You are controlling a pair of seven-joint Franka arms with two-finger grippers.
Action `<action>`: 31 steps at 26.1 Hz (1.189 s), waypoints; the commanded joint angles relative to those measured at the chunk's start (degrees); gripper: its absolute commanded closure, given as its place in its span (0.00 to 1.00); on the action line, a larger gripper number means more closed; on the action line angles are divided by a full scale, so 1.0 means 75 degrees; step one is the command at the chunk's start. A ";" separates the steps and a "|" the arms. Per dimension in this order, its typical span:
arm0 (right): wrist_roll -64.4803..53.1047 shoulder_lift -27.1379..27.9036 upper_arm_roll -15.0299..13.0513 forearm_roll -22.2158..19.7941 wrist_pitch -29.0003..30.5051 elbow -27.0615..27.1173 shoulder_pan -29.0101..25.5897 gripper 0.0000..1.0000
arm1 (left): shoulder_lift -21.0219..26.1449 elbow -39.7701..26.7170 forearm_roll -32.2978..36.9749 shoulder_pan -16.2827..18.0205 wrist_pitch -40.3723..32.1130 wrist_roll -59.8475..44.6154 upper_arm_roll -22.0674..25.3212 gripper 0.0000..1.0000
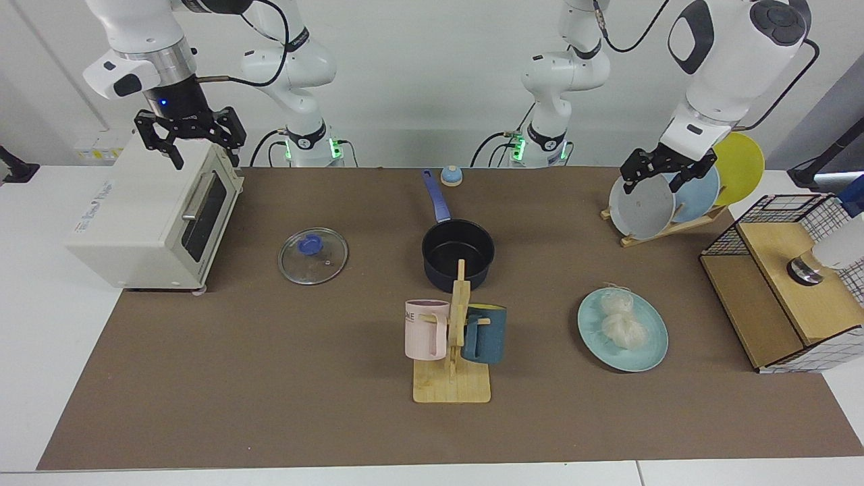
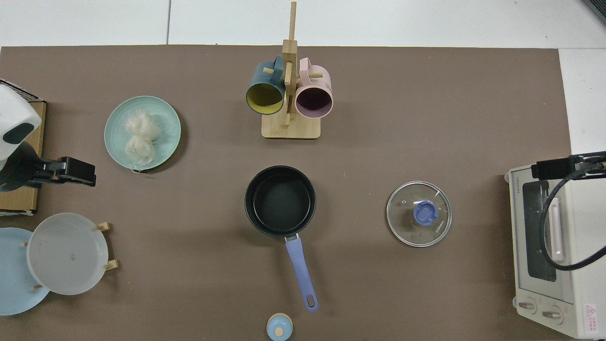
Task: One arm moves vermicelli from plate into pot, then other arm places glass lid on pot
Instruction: 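Reach the left gripper toward the vermicelli while the right gripper reaches the lid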
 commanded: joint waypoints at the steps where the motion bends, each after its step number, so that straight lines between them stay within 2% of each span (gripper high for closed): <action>1: -0.0073 0.0003 -0.0062 -0.0072 -0.0281 0.0054 0.0058 0.00 | -0.0234 -0.0190 -0.0048 -0.0053 -0.0271 0.0116 0.0090 0.00; 19: -0.0049 -0.0044 -0.0050 -0.0025 -0.0387 0.0007 0.0069 0.00 | -0.0258 0.0021 -0.0036 -0.0065 -0.0214 0.0069 0.0019 0.00; 26: -0.0037 0.0014 -0.0015 0.0010 -0.0119 -0.0391 0.0104 0.00 | -0.0235 0.0056 -0.0036 -0.0053 0.0078 0.0057 0.0078 0.00; 31: 0.0021 0.0062 0.0020 0.0046 0.0197 -0.0964 0.0233 0.00 | 0.0151 0.0418 -0.0024 -0.0042 0.0243 0.0128 0.0113 0.00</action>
